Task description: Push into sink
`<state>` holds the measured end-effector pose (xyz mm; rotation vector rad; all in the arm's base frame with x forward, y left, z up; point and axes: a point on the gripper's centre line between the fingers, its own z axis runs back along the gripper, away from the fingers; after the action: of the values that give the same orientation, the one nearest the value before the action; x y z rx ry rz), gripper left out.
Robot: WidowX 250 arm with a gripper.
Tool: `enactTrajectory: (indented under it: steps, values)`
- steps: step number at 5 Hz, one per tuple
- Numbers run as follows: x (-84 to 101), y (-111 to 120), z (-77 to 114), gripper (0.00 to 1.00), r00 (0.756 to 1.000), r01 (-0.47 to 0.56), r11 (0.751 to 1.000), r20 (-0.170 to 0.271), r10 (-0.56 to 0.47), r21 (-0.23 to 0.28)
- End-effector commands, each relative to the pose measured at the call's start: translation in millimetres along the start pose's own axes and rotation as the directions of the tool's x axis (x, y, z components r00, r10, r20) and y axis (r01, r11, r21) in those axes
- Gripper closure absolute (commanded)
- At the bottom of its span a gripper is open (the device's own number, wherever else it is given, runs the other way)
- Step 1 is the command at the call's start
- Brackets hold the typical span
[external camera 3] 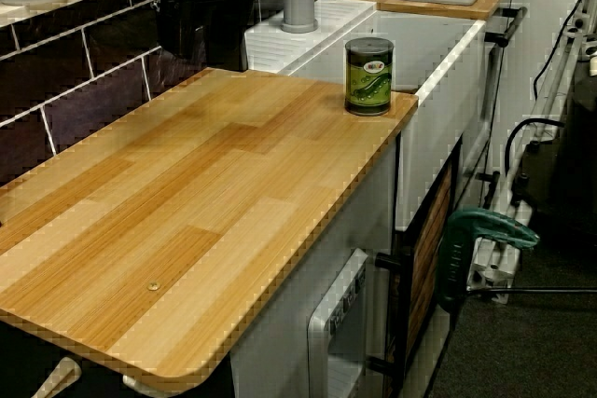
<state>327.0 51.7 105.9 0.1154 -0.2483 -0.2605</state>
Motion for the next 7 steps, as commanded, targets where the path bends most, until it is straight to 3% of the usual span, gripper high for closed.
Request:
enactTrajectory:
  steps: [1, 3, 4, 6, 7]
  values:
    - [0.0, 0, 0.0, 0.00, 1.000, 0.000, 1.000, 0.000, 0.000, 0.000]
    - [-30.2, 40, -3.5, 0.00, 0.999, -0.042, 0.999, -0.030, 0.041, -0.003]
    - [-56.4, 47, 7.9, 0.00, 0.998, -0.053, 0.999, -0.041, 0.052, -0.014]
    - [-111.4, 25, 32.1, 0.00, 0.999, -0.027, 0.997, -0.034, 0.024, -0.075]
    - [-130.2, 4, 31.9, 0.00, 0.999, -0.002, 0.998, -0.046, 0.000, -0.055]
